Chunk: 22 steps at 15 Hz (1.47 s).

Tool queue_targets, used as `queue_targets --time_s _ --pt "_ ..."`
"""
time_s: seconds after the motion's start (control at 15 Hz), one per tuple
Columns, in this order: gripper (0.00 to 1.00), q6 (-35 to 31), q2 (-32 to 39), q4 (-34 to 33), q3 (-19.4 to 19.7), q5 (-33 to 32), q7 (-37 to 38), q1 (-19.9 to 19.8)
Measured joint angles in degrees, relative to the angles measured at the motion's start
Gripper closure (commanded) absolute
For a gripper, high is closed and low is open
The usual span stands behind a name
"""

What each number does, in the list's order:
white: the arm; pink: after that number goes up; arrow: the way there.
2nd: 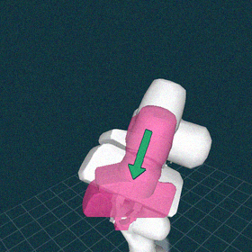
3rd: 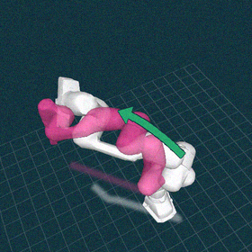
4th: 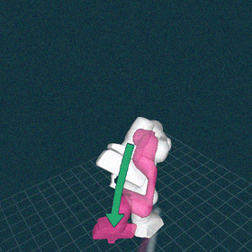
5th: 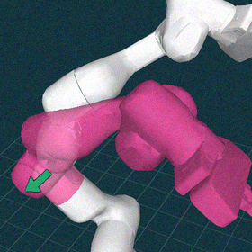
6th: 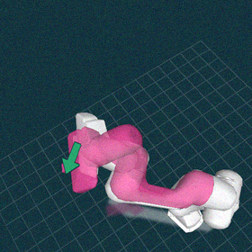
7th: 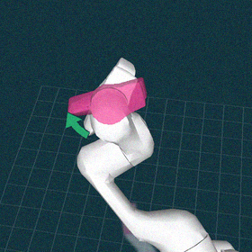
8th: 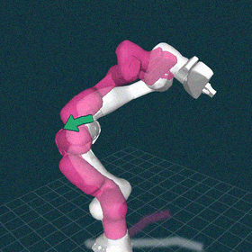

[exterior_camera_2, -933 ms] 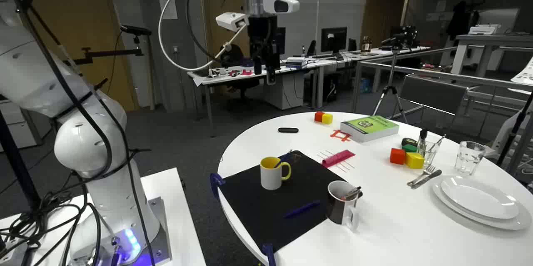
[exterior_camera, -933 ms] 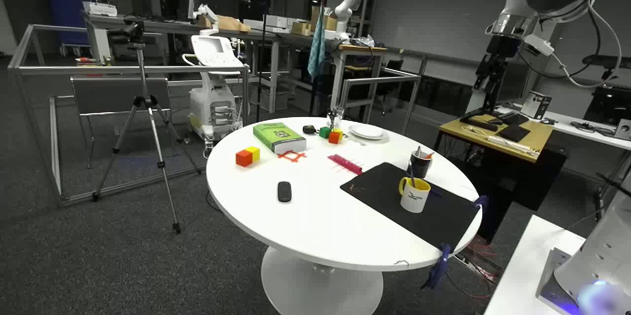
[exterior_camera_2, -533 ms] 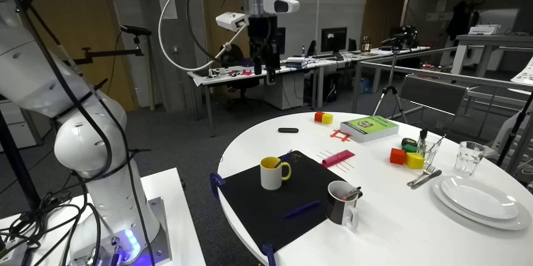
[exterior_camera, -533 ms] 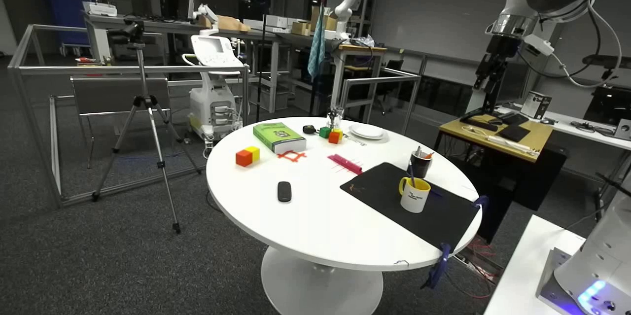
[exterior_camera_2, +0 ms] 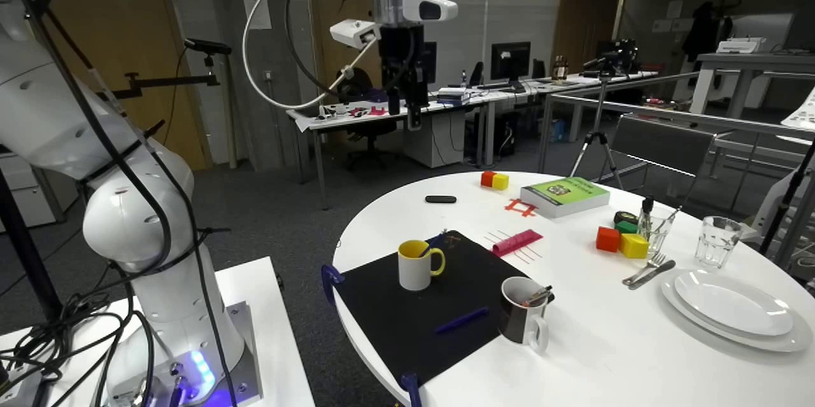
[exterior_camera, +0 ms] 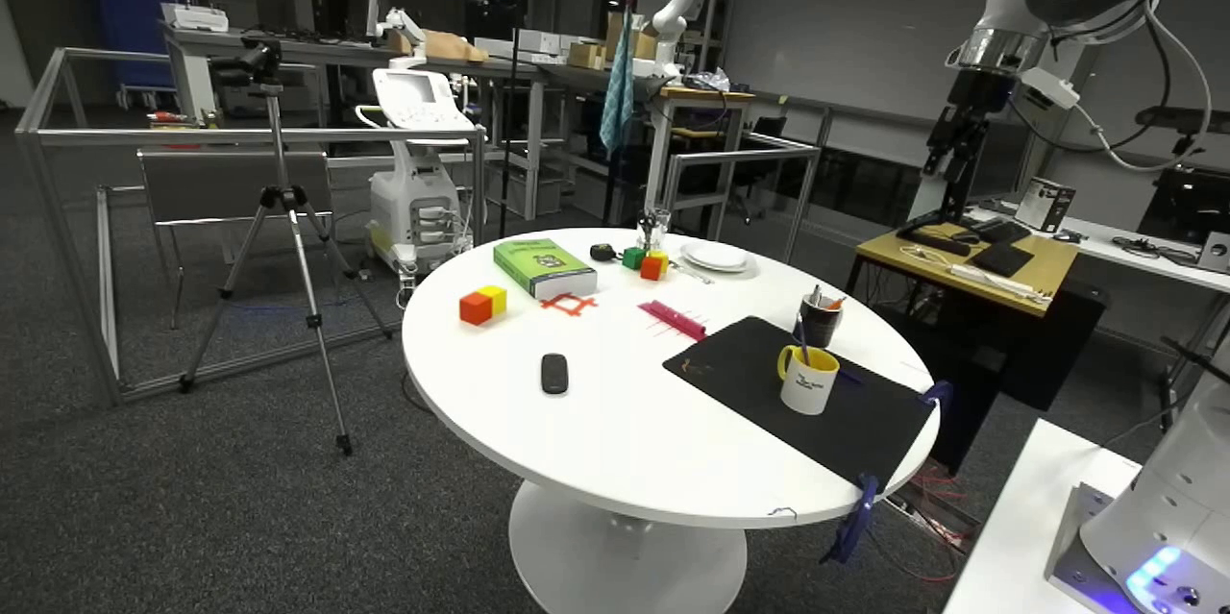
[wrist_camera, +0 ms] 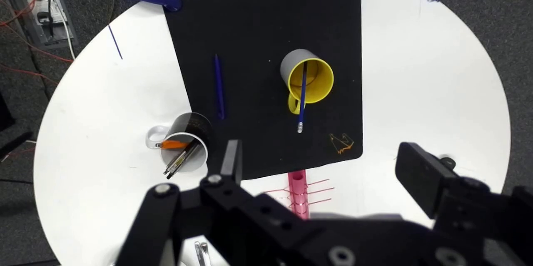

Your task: Remove the pencil from the left cup

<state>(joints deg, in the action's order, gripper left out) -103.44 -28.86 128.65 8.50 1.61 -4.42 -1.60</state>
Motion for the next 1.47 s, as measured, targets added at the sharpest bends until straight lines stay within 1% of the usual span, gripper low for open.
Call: queue_targets --time_s 0.4,0.67,0.87,1.07,1.33,1.47 --pt "0.0 0.0 1.4 0.0 -0.2 0.4 0.1 0.0" --pt "0.0 -0.1 2.6 0.8 -2.2 0.6 0.3 0.1" --pt "0.0 -1.0 2.7 2.9 -3.8 1.3 0.9 0.2" --pt "0.0 -4.4 2.7 5.7 -4.3 3.7 2.0 0.2" --pt "0.0 -11.3 3.1 9.4 -3.9 9.0 3.1 0.1" --pt "0.0 -14.2 4.0 10.9 -3.8 10.1 3.5 0.0"
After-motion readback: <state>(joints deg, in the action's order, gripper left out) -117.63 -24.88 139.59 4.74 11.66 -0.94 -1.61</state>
